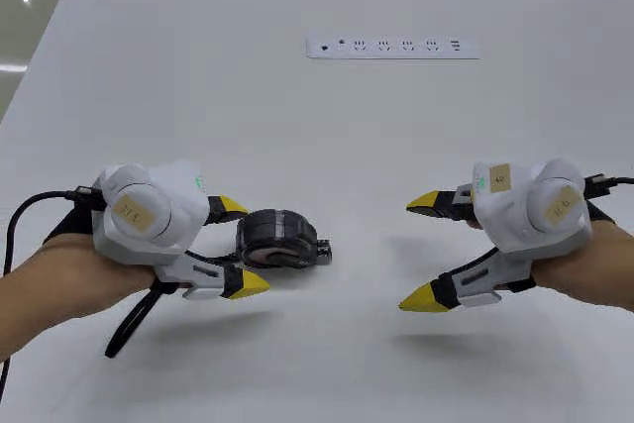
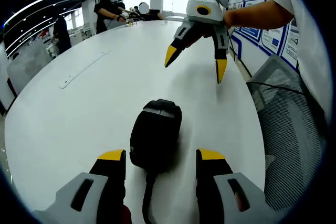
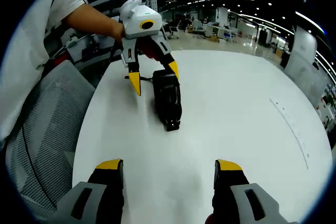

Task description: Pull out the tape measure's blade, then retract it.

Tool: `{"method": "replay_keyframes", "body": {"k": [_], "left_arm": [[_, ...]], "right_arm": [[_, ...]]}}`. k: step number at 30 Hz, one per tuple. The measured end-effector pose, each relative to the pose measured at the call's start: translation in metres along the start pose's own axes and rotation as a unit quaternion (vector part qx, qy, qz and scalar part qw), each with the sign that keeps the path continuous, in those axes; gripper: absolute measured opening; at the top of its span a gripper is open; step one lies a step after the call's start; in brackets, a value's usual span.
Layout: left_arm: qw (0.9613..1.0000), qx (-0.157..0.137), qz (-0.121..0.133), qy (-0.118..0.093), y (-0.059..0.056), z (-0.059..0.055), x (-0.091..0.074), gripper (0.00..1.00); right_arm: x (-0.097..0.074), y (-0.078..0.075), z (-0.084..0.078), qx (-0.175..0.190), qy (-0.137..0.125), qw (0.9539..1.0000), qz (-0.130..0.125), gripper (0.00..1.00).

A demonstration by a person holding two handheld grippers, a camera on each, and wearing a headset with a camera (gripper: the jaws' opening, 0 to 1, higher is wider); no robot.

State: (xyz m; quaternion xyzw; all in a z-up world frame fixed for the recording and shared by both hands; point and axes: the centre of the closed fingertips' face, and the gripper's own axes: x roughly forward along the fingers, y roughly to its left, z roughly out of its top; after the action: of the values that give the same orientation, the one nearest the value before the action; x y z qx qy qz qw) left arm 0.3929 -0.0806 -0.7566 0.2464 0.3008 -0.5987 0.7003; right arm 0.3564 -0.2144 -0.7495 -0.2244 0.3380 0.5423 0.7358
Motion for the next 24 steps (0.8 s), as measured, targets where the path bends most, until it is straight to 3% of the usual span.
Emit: {"method": "replay_keyframes", "body": {"k": [4, 18, 24], "left_arm": [[0.9999, -0.009, -0.006, 0.002, 0.004, -0.004, 0.006, 0.46], [0.9999, 0.007, -0.012, 0.004, 0.007, -0.003, 0.012, 0.30], [0.9998, 0.011, -0.014, 0.006, 0.008, -0.004, 0.013, 0.29]], "right_arm": [[0.007, -0.002, 0.003, 0.001, -0.003, 1.0000, 0.006, 0.67], [0.034, -0.002, 0.015, -0.015, 0.001, 0.9993, 0.035, 0.56], [0.044, -0.005, 0.019, -0.026, 0.011, 0.9987, 0.043, 0.49]]}}
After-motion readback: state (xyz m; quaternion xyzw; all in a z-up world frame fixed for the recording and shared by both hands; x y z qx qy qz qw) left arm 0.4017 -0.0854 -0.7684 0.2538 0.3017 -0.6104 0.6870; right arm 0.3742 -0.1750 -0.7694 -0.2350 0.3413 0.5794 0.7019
